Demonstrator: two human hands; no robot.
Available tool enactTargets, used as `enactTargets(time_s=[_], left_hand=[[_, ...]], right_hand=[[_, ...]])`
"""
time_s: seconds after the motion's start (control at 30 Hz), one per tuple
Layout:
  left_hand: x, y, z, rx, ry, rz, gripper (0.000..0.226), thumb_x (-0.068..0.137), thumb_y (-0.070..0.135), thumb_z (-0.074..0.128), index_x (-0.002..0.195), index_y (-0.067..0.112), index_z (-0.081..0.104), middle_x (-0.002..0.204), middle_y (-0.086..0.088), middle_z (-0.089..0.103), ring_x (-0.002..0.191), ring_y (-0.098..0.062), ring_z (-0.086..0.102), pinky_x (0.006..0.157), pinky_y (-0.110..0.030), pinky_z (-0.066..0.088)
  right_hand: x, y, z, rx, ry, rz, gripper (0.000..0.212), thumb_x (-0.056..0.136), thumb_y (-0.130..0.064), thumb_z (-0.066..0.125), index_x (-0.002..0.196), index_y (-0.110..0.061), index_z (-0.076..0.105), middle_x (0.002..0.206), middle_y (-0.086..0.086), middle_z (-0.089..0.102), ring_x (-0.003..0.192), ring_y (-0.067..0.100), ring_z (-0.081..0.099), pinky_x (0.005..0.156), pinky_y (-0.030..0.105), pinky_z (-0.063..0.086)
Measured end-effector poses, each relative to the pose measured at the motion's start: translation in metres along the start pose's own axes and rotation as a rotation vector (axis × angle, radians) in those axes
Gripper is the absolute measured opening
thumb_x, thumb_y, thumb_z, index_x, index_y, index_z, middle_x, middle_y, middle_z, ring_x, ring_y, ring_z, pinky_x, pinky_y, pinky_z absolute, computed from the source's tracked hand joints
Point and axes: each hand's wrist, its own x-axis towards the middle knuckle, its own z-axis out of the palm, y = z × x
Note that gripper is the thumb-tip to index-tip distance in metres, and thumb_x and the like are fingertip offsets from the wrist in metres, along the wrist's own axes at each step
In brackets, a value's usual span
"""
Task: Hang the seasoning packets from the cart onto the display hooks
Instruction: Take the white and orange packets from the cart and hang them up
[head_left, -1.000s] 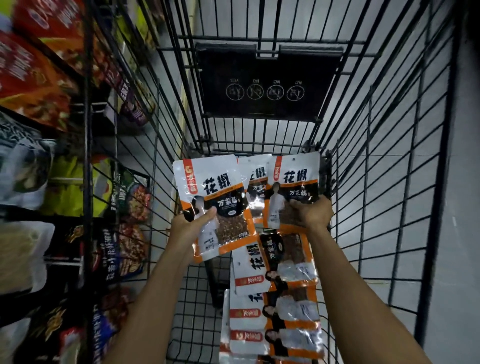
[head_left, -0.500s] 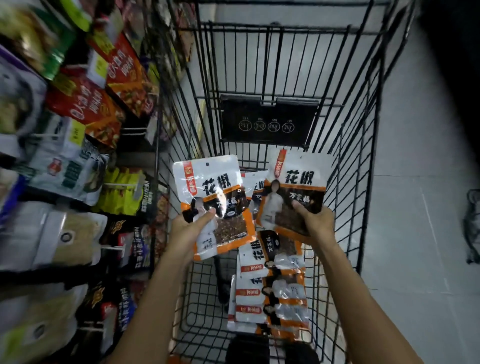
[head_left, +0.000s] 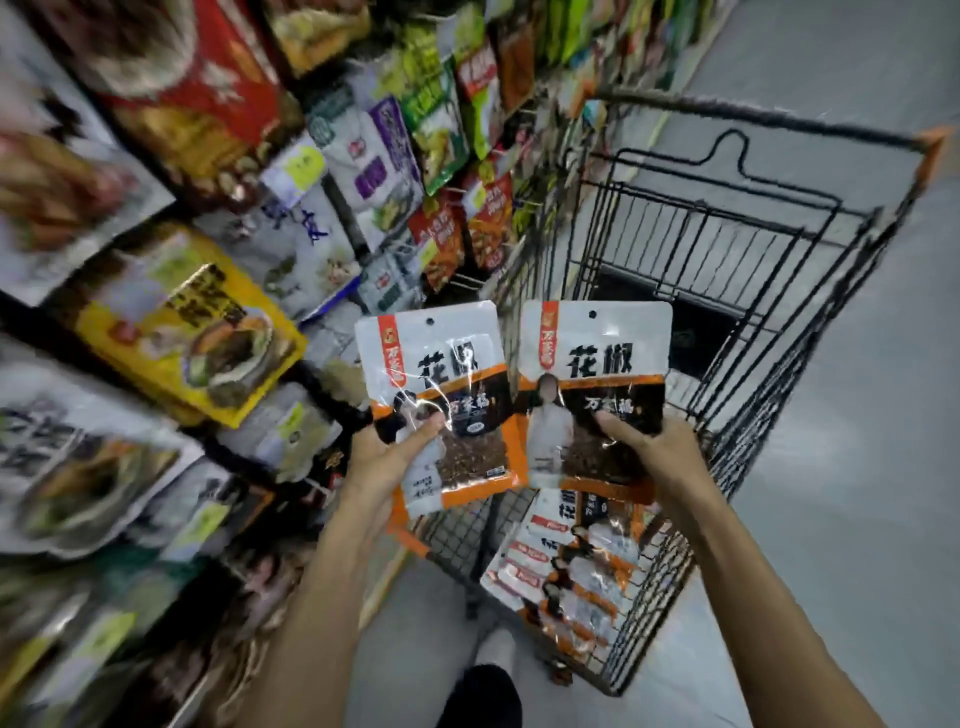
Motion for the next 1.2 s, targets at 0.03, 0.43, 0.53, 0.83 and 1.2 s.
enactTargets(time_s=[0.03,0.43,0.53,0.83,1.2], left_hand=[[-0.018,0.005,-0.016,0.000,0.042,0.026,0.028,0.065,0.024,0.082,0.089,0.019,0.067,0.076,0.007,0.074,0.071,-0.007,0.070,0.059,-0.019,0.053],[-0.247,0.023,-0.230,-0.025,0.511,0.137,0.058,0.051,0.044,0.082,0.102,0.021,0.066,0.098,0.000,0.072,0.087,-0.016,0.070,0.068,-0.025,0.056],[-0.314,0.017,-0.283,-0.035,0.583,0.169,0.059,0.053,0.040,0.082,0.105,0.017,0.066,0.096,0.005,0.073,0.077,-0.003,0.070,0.056,-0.014,0.054],[-0.524,-0.012,-0.446,-0.104,0.775,0.258,0.104,0.038,0.062,0.089,0.128,0.020,0.055,0.127,-0.003,0.060,0.118,-0.022,0.057,0.098,-0.047,0.046],[-0.656,-0.020,-0.575,-0.106,0.878,0.311,0.085,0.046,0.053,0.083,0.121,0.019,0.059,0.123,0.004,0.063,0.118,-0.018,0.057,0.105,-0.048,0.042]], right_hand=[[-0.009,-0.006,0.007,-0.045,-0.043,-0.019,0.021,0.077,-0.027,0.077,0.087,-0.013,0.065,0.081,0.003,0.072,0.067,0.015,0.071,0.055,0.024,0.053],[-0.152,-0.034,0.164,-0.186,-0.603,-0.166,0.035,0.061,-0.032,0.083,0.088,-0.014,0.072,0.088,0.002,0.077,0.080,0.013,0.073,0.066,0.024,0.054],[-0.205,-0.029,0.214,-0.207,-0.714,-0.208,0.040,0.051,-0.040,0.082,0.081,-0.016,0.073,0.083,0.000,0.077,0.080,0.016,0.072,0.073,0.030,0.054],[-0.406,0.014,0.347,-0.153,-1.041,-0.255,0.067,0.046,-0.055,0.087,0.100,-0.019,0.074,0.099,-0.002,0.076,0.101,0.021,0.069,0.099,0.043,0.047],[-0.574,0.037,0.443,-0.118,-1.196,-0.299,0.026,0.066,-0.036,0.081,0.088,-0.025,0.071,0.087,-0.015,0.075,0.086,0.001,0.070,0.079,0.028,0.051]])
